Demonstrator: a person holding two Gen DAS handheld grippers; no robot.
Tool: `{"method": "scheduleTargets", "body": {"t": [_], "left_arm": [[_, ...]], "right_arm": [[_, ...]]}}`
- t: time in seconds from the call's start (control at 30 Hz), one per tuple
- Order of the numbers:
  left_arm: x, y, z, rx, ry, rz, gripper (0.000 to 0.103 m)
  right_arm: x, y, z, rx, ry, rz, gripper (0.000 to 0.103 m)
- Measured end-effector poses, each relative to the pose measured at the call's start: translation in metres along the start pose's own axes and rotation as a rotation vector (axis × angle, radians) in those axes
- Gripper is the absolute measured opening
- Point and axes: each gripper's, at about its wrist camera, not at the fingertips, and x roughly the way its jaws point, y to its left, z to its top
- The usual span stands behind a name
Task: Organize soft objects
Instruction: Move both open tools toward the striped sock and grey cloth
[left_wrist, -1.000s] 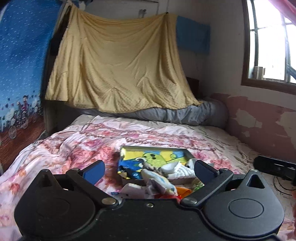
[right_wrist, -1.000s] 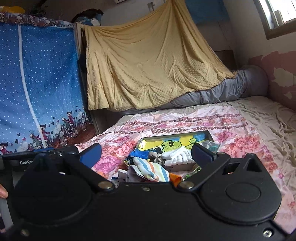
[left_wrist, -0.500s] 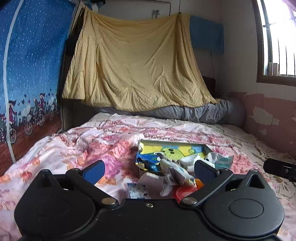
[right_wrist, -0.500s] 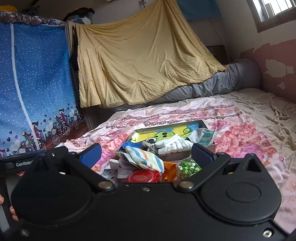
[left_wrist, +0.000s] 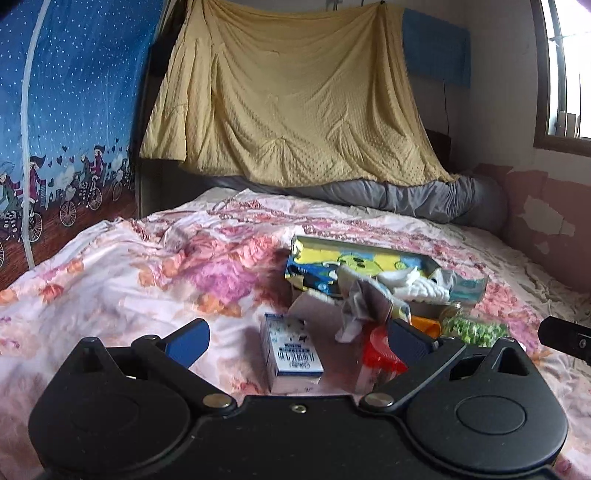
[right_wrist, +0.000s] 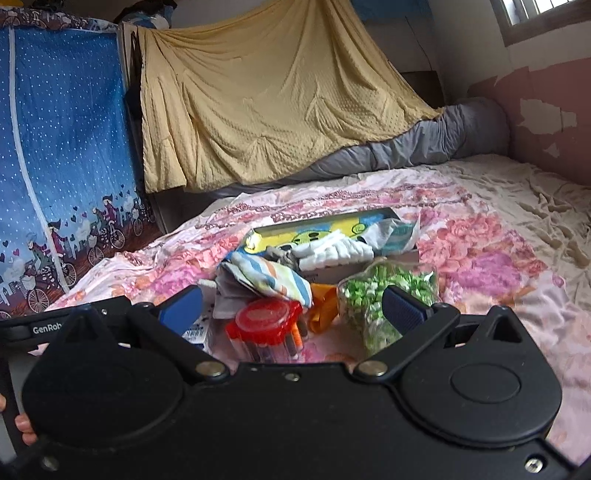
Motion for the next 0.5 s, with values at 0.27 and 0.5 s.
{"method": "scheduleTargets", "body": {"t": [0.27, 0.5], "left_arm": [[-0.001, -0.002, -0.012, 0.028, 0.016, 0.009, 0.102], [-0.002, -0.003, -0.018, 0.044, 0.032, 0.014, 0.102]], "right_arm": [[0.0, 0.0, -0.013, -0.005, 0.027, -0.006, 0.103], [0.005, 0.003, -0.021, -0.023, 0.063, 0.001, 0.103]]}}
